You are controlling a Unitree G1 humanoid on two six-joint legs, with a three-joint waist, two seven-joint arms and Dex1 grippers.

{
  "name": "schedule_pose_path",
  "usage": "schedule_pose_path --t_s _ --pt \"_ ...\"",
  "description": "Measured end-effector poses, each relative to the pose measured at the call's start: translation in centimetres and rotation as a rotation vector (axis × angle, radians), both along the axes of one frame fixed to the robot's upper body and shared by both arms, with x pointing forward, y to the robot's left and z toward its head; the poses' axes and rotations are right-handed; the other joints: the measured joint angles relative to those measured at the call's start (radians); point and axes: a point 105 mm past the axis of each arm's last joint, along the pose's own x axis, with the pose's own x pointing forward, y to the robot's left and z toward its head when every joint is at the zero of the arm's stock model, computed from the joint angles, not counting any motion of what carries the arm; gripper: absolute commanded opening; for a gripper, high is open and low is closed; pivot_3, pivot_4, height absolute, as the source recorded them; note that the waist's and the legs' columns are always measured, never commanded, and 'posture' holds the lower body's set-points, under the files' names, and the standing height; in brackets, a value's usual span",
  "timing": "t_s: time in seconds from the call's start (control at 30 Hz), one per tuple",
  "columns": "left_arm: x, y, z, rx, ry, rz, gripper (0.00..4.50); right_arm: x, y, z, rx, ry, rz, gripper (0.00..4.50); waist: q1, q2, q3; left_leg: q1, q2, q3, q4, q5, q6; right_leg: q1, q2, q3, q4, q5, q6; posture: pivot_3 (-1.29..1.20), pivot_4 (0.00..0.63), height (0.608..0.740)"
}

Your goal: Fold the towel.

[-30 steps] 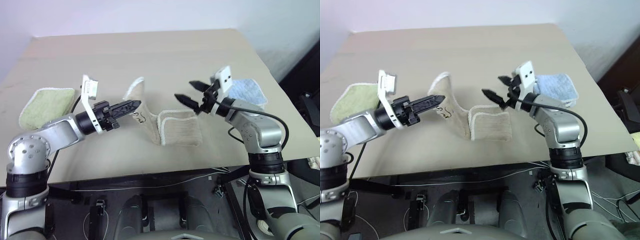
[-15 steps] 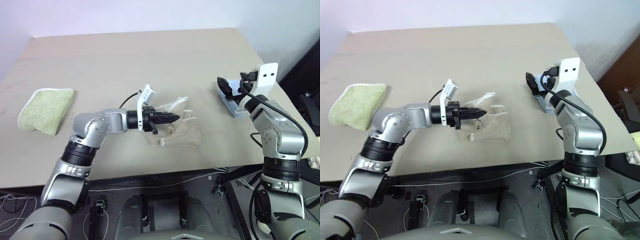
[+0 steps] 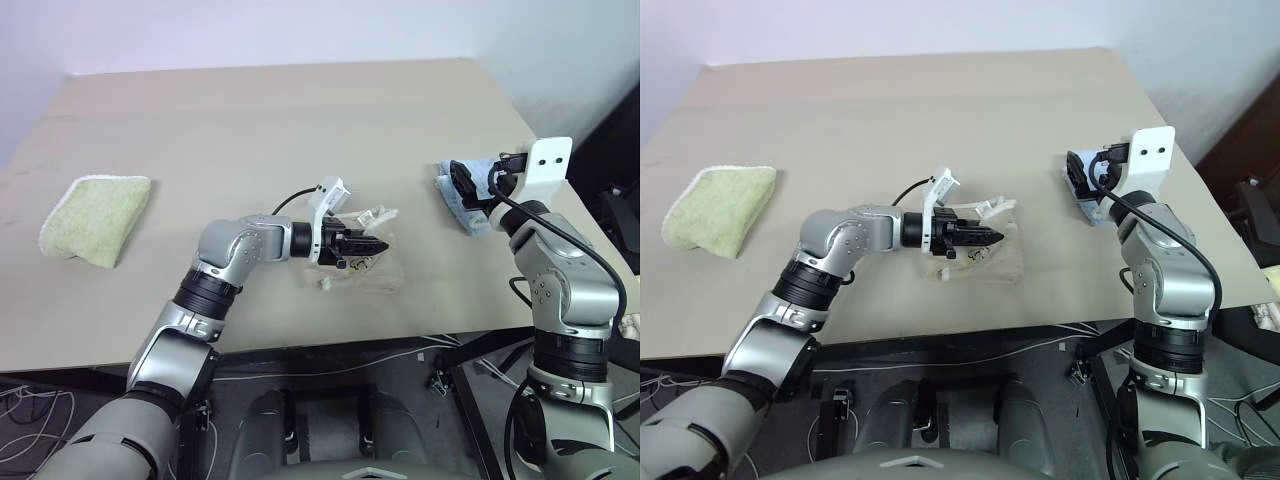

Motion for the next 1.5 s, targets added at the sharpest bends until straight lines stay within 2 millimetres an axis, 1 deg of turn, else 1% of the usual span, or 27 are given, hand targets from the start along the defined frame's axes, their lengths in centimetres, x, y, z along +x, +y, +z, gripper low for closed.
schedule_pose_path --t_s 0.1,0.17,0.2,0.27,0.33,0.4,0.43,0.5,0.53,0.6,0.63,0.67,0.7,0.73,0.8,0.87,0.9,1.0,1.1,1.17,1.23,1.27,1.3,1.33,1.37,1.43,1.5 --pt "-0.2 0.4 0.6 -0.011 -0.052 -0.02 3.56 0.0 0.0 0.0 -0.011 0.0 -0.007 4.5 -0.002 0.0 0.0 0.001 0.0 -0.001 0.0 0.001 -0.001 -0.001 0.0 0.0 0.003 0.0 0.0 0.0 0.15 0.74" --pt "-0.6 0.8 1.4 -0.059 -0.104 -0.038 4.24 0.1 0.0 0.1 -0.045 -0.011 -0.023 4.5 -0.004 0.0 0.0 0.001 0.0 -0.001 0.0 0.001 -0.001 -0.001 0.0 0.0 0.003 0.0 0.0 0.0 0.15 0.74" --pt "-0.6 1.1 1.8 -0.084 -0.107 -0.038 4.24 0.2 0.0 0.0 -0.059 -0.015 -0.03 4.5 -0.004 0.0 0.0 0.001 0.0 -0.001 0.0 0.001 -0.001 -0.001 0.0 0.0 0.003 0.0 0.0 0.0 0.15 0.74" --pt "-0.3 2.1 3.3 -0.164 -0.119 -0.019 4.24 0.6 0.0 -0.1 -0.076 -0.015 -0.037 4.5 -0.004 0.0 0.0 0.001 0.0 -0.001 0.001 0.001 -0.001 0.0 0.0 0.0 0.003 0.0 0.0 0.0 0.15 0.74" --pt "0.5 3.5 4.9 -0.224 -0.164 0.031 4.24 0.9 0.3 0.4 -0.061 -0.022 -0.017 4.5 -0.004 0.0 0.0 0.001 0.001 -0.001 0.002 0.001 -0.001 0.0 0.0 0.0 0.004 0.0 0.0 0.0 0.15 0.74" --pt "1.5 5.1 6.3 -0.263 -0.231 0.099 4.24 1.0 1.4 1.4 -0.005 -0.037 0.049 4.5 -0.004 0.0 0.0 0.001 0.001 -0.002 0.002 0.001 -0.001 0.0 0.0 0.0 0.004 0.0 0.0 0.0 0.15 0.74" --pt "2.1 5.7 6.7 -0.255 -0.275 0.133 4.24 0.9 2.4 1.7 0.028 -0.036 0.104 4.5 -0.003 0.0 0.0 0.001 0.001 -0.002 0.002 0.001 -0.001 0.0 0.0 0.0 0.004 0.0 0.0 0.0 0.15 0.74" --pt "3.1 7.0 6.7 -0.216 -0.35 0.192 3.84 0.4 4.9 1.7 0.072 -0.02 0.239 4.09 -0.002 0.0 0.0 0.002 0.001 -0.002 0.002 0.001 -0.001 0.0 0.0 0.0 0.004 0.0 0.001 0.0 0.15 0.74" --pt "3.2 7.8 6.1 -0.184 -0.372 0.196 3.63 0.1 6.4 1.6 0.087 -0.012 0.317 3.89 -0.004 0.0 0.0 0.002 0.001 -0.001 0.001 0.001 -0.001 0.0 0.0 0.0 0.004 0.0 0.001 0.0 0.15 0.74" --pt "2.4 8.6 4.3 -0.127 -0.364 0.141 2.95 -0.4 8.6 1.2 0.069 0.008 0.415 3.21 -0.004 0.0 0.0 0.001 0.001 -0.001 0.001 0.001 -0.001 0.0 0.0 0.0 0.004 0.0 0.001 0.0 0.15 0.74" --pt "2.0 8.7 3.3 -0.111 -0.353 0.115 2.63 -0.5 9.2 0.9 0.055 0.017 0.442 2.91 -0.003 0.0 0.0 0.001 0.001 -0.001 0.001 0.001 -0.001 0.0 0.0 0.0 0.004 0.0 0.0 0.0 0.15 0.74" --pt "1.7 8.8 2.5 -0.102 -0.345 0.101 2.27 -0.6 10.0 0.5 0.038 0.033 0.469 2.52 0.001 0.0 0.0 0.001 0.001 -0.001 0.001 0.001 -0.001 0.0 0.0 0.0 0.004 0.0 0.0 0.0 0.15 0.74" --pt "1.7 8.9 2.1 -0.098 -0.346 0.101 1.93 -0.7 10.7 0.0 0.03 0.047 0.497 2.19 0.003 0.0 0.0 0.0 0.001 -0.001 0.002 0.001 -0.001 0.0 0.0 -0.001 0.004 -0.001 0.0 0.0 0.15 0.74" --pt "1.6 8.8 2.0 -0.105 -0.359 0.103 1.55 -0.9 11.6 -0.5 0.037 0.062 0.529 1.79 0.004 0.0 0.0 0.0 0.001 -0.002 0.002 0.001 -0.001 0.0 0.0 -0.001 0.004 -0.001 0.0 0.0 0.15 0.74" --pt "1.5 8.3 2.2 -0.127 -0.385 0.092 0.9 -1.2 12.8 -1.0 0.059 0.083 0.58 1.15 0.003 0.0 0.0 0.0 0.001 -0.002 0.003 0.001 -0.001 0.0 0.0 -0.001 0.004 -0.001 0.0 0.0 0.15 0.74" --pt "1.2 7.7 2.3 -0.154 -0.404 0.079 0.15 -1.5 13.7 -1.3 0.094 0.107 0.625 0.43 0.0 0.0 0.0 0.0 0.001 -0.002 0.004 0.001 -0.001 0.001 0.0 -0.001 0.004 0.0 0.0 0.0 0.15 0.74" --pt "1.1 7.5 2.3 -0.156 -0.412 0.073 0.0 -1.6 13.9 -1.5 0.111 0.122 0.645 0.05 -0.001 0.0 0.0 0.0 0.001 -0.002 0.004 0.001 -0.001 0.001 0.0 -0.001 0.004 0.0 0.0 0.0 0.15 0.74" --pt "0.7 6.7 1.6 -0.13 -0.435 0.036 0.0 -1.3 14.0 -2.7 0.132 0.17 0.665 0.05 0.0 0.0 0.0 0.001 0.001 -0.002 0.004 0.001 -0.001 0.001 0.0 -0.001 0.005 0.0 0.0 0.0 0.15 0.74" --pt "0.1 5.1 0.2 -0.126 -0.42 -0.022 0.0 -1.4 14.2 -5.5 0.121 0.256 0.677 0.05 0.0 0.0 0.0 0.001 0.001 -0.002 0.005 0.001 -0.001 0.001 0.0 -0.001 0.005 0.0 0.0 0.0 0.15 0.74" --pt "0.1 4.4 -1.4 -0.091 -0.421 -0.041 0.0 -1.7 14.3 -7.7 0.116 0.329 0.676 0.05 -0.001 0.0 0.0 0.001 0.001 -0.002 0.005 0.001 -0.001 0.001 0.0 -0.001 0.006 0.0 0.0 0.0 0.15 0.74" --pt "0.1 4.2 -3.3 -0.069 -0.391 -0.034 0.0 -1.7 14.0 -9.7 0.119 0.388 0.653 0.05 -0.004 0.0 0.0 0.001 0.002 -0.002 0.006 0.001 -0.001 0.001 0.0 -0.001 0.006 0.0 0.0 0.0 0.15 0.74" --pt "0.0 4.2 -4.8 -0.07 -0.354 -0.019 0.0 -1.6 13.9 -10.7 0.151 0.412 0.632 0.05 -0.005 0.001 -0.001 0.001 0.002 -0.002 0.006 0.001 -0.001 0.001 0.0 -0.001 0.007 0.0 0.0 0.0 0.15 0.74" --pt "-0.3 4.3 -6.3 -0.072 -0.309 -0.003 0.0 -1.3 13.9 -11.2 0.202 0.415 0.609 0.05 -0.008 0.001 -0.001 0.002 0.002 -0.001 0.006 0.0 -0.001 0.001 0.001 -0.001 0.007 0.0 0.0 0.0 0.15 0.74" --pt "-0.6 4.2 -7.2 -0.091 -0.289 0.01 0.0 -1.2 14.1 -11.2 0.243 0.408 0.596 0.05 -0.009 0.001 -0.001 0.002 0.003 -0.001 0.007 0.001 -0.001 0.001 0.001 -0.001 0.008 0.0 0.0 0.0 0.15 0.74" --pt "-0.7 4.4 -7.4 -0.088 -0.305 0.012 0.0 -1.0 14.2 -11.5 0.282 0.407 0.581 0.05 -0.007 -0.001 -0.003 0.003 0.004 -0.003 0.007 0.0 -0.001 0.003 0.002 -0.001 0.009 0.0 0.0 0.0 0.15 0.74" --pt "-0.9 4.7 -7.9 -0.076 -0.316 0.016 0.0 -1.0 14.4 -12.0 0.314 0.408 0.563 0.05 -0.008 -0.001 -0.005 0.016 0.005 -0.002 0.005 0.0 -0.001 0.013 0.002 -0.002 0.006 -0.002 -0.004 0.0 0.15 0.74" --pt "-1.0 5.0 -8.2 -0.074 -0.313 0.025 0.0 -0.9 14.5 -12.3 0.336 0.406 0.547 0.05 -0.01 -0.001 -0.011 0.021 0.006 -0.002 0.001 -0.002 -0.004 0.016 0.002 -0.001 0.002 -0.002 -0.005 0.0 0.15 0.74"
